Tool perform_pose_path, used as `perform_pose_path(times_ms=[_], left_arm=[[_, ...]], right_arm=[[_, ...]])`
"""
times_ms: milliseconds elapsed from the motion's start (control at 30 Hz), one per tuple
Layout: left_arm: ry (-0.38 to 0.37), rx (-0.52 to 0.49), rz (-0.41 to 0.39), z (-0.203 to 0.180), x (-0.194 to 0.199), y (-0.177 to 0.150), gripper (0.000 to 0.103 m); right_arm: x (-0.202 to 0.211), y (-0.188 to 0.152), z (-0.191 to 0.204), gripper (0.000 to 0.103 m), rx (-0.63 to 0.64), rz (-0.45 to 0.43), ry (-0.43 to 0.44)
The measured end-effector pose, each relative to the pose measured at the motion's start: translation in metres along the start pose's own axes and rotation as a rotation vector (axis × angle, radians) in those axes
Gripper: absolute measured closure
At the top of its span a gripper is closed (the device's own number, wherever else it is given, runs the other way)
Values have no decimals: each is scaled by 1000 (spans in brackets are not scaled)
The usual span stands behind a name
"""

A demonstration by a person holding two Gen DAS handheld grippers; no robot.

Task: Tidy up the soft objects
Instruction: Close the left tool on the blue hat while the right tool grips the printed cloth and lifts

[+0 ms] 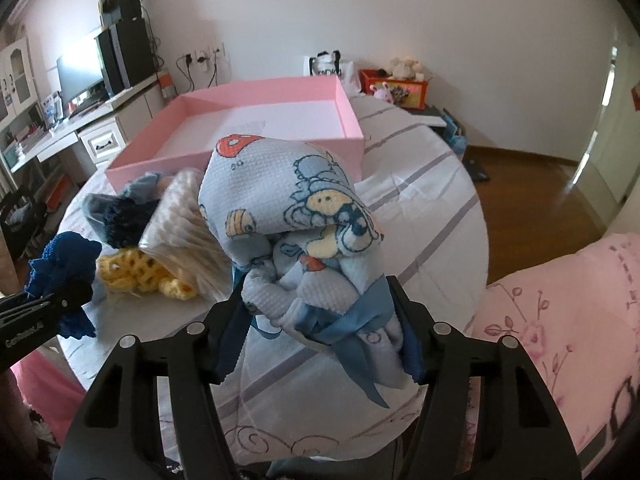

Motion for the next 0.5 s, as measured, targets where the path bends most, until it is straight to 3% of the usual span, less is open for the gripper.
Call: perform_pose_path(times_ms=[500], left_arm=[[-17,-67,-172,-37,96,-3,76]], right_arm=[[102,23,0,43,-31,-221,52]])
Point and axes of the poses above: each gripper's, at about its wrist camera, not at the fingertips, and x roughly against the way its jaws point, z to its left, y to its top, the point moved 10 cm from there along -x, roughly the way its jaws point, and after that the axes turned 13 degrees about -y, right-handed, at the moved point
